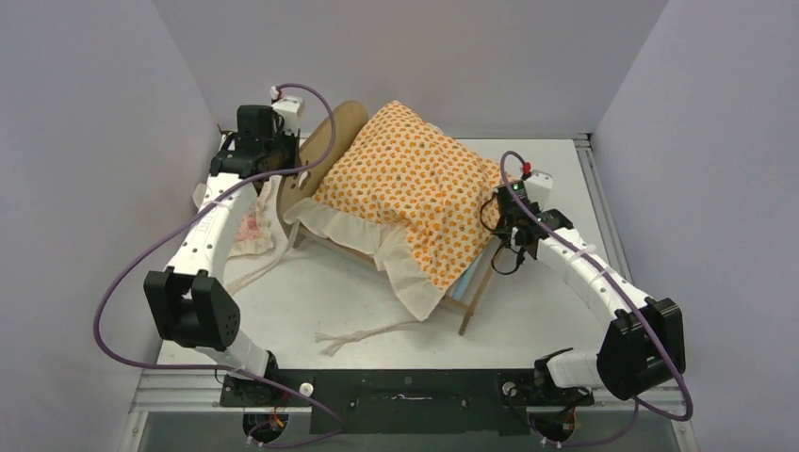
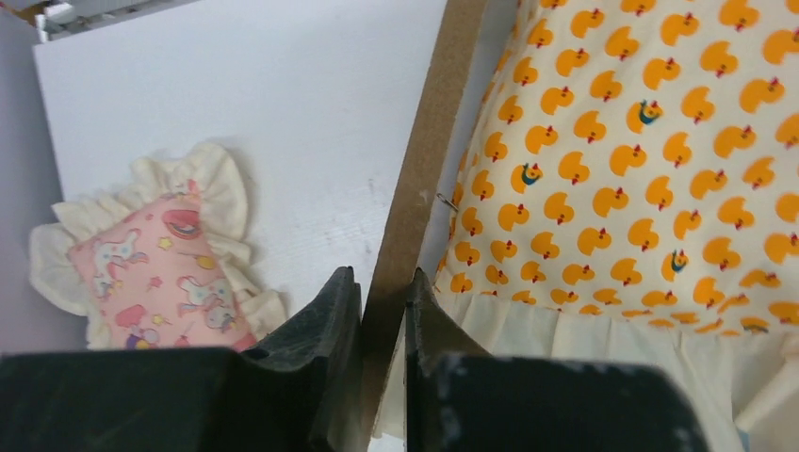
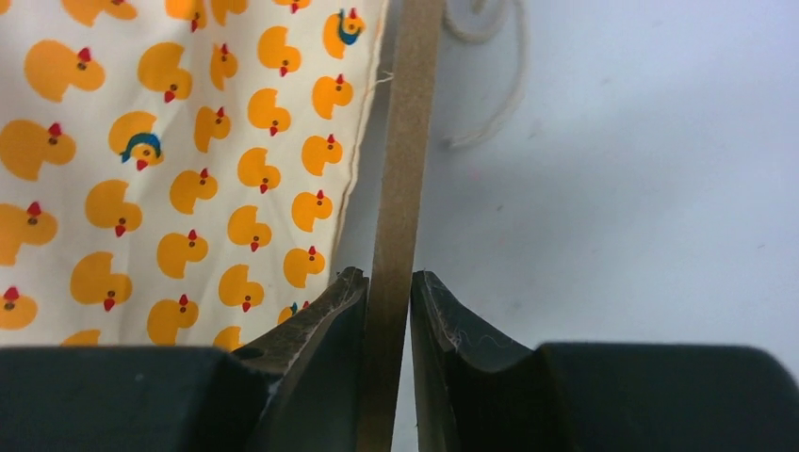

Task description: Set up the pet bed

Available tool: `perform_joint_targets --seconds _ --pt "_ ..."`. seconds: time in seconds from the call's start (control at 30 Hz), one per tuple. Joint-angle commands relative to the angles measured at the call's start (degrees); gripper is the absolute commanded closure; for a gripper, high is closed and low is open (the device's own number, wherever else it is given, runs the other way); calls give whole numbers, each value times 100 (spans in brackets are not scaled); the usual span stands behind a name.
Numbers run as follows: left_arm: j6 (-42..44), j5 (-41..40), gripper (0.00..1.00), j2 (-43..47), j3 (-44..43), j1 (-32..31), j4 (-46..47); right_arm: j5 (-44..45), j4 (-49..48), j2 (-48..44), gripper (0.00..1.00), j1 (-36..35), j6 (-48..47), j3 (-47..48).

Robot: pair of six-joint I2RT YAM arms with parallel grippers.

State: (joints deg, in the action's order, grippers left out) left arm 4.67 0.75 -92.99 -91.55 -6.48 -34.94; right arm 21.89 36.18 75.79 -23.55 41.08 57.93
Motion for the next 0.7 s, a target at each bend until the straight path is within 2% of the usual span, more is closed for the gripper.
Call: perform_joint_targets --seconds 0.0,0.2,0.37,0.53,0.6,0.67 --pt "-796 -189 100 784 670 -216 69 -327 -665 -6 89 899 -1791 516" --pt "-1522 -381 100 1590 1300 -847 -159 -1263 -2038 893 89 1282 -2971 1229" --pt "-2194 -625 100 2161 1788 -1148 -123 -1703 -2072 2156 89 1421 -3428 2621" --pt "-2435 -482 100 2321 2006 -1184 -72 -1802 -1693 2842 66 1450 -3774 3750" --pt "-2450 -399 100 2335 2021 -1205 -74 -1795 -1178 2791 59 1450 -3780 4065" --pt "-2429 -398 100 2373 2021 -1215 -108 -1770 -867 2461 49 1437 -3632 3975"
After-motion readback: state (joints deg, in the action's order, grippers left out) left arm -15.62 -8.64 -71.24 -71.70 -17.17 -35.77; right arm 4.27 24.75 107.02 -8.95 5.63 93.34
